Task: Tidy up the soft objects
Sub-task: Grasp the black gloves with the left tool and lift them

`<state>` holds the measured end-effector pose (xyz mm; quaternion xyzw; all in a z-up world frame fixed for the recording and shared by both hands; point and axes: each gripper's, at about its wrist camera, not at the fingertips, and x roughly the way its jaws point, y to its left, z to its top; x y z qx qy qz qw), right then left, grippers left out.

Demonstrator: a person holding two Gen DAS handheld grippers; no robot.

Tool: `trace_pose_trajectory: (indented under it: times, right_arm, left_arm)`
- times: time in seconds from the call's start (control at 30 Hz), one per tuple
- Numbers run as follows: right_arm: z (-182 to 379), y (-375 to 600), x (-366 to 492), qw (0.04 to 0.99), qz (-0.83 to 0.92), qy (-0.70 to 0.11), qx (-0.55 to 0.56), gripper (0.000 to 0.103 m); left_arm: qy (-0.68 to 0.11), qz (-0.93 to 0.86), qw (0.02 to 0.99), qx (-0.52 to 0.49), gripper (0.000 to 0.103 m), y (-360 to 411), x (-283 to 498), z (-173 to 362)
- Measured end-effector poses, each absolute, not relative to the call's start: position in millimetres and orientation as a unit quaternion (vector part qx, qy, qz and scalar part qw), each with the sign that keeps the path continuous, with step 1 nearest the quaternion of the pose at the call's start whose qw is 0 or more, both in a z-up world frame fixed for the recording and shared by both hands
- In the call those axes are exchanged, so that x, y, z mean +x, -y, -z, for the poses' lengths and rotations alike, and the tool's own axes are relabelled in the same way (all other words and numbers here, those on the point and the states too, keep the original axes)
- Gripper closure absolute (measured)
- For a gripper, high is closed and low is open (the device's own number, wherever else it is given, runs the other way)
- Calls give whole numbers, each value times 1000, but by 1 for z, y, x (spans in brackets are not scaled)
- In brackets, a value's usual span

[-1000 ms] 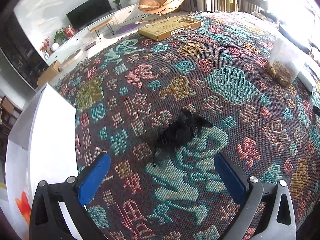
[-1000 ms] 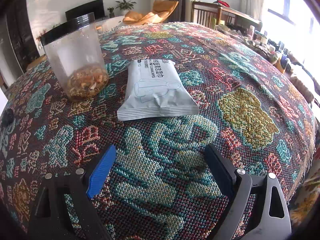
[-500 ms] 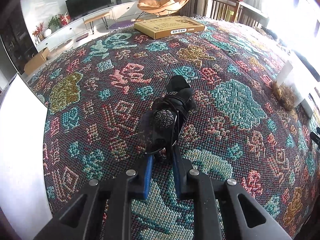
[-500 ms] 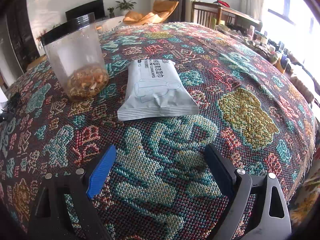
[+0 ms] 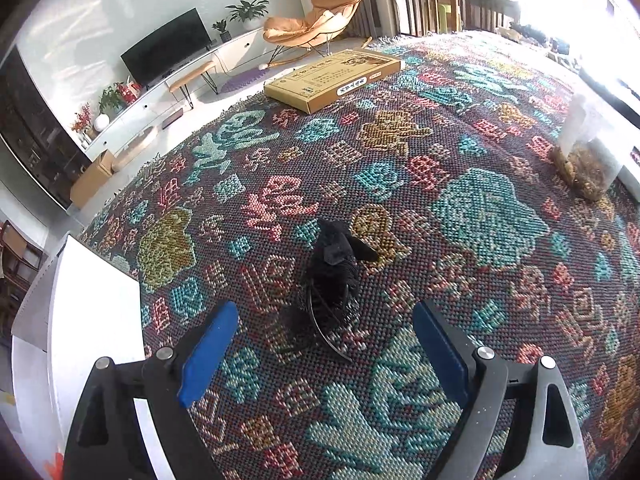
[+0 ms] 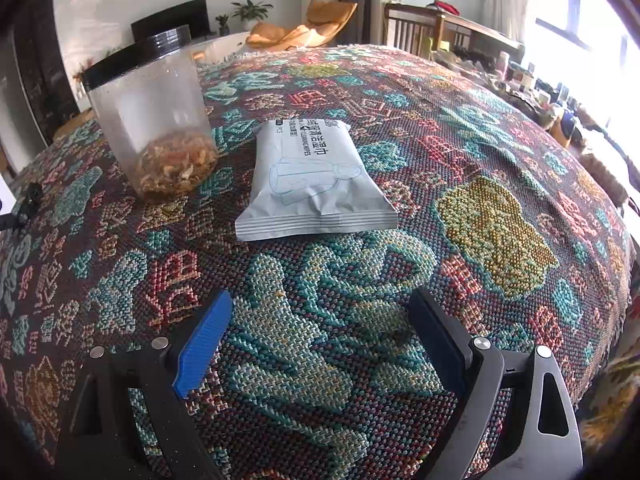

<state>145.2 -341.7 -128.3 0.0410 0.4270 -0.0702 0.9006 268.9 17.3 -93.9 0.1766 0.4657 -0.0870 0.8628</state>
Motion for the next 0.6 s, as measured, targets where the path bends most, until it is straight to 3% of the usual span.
trace_pose_trajectory:
  times: [0.1, 0.17, 0.2, 0.33, 0.43, 0.6]
  right_arm:
    - [128, 341, 145, 901, 70, -427, 41, 11]
    - [128, 342, 145, 901, 70, -427, 41, 11]
    - [128, 342, 145, 901, 70, -427, 41, 11]
    - [121, 347, 147, 889, 33, -453, 47, 12]
    - [91, 374, 157, 889, 21, -443, 111, 13]
    - [68, 375, 229, 877, 10, -469, 104, 12]
  left_arm:
    - [-482, 80, 861, 140, 16, -22, 287, 108]
    - [-483, 88, 865, 104, 38, -27, 293, 113]
    - [-488, 93, 863, 91, 66, -29, 295, 115]
    - [-475, 97, 872, 75, 66, -31, 289, 113]
    - [-469, 106, 874, 66, 66, -30, 279, 109]
    - [-468, 122, 875, 12, 66, -27, 265, 102]
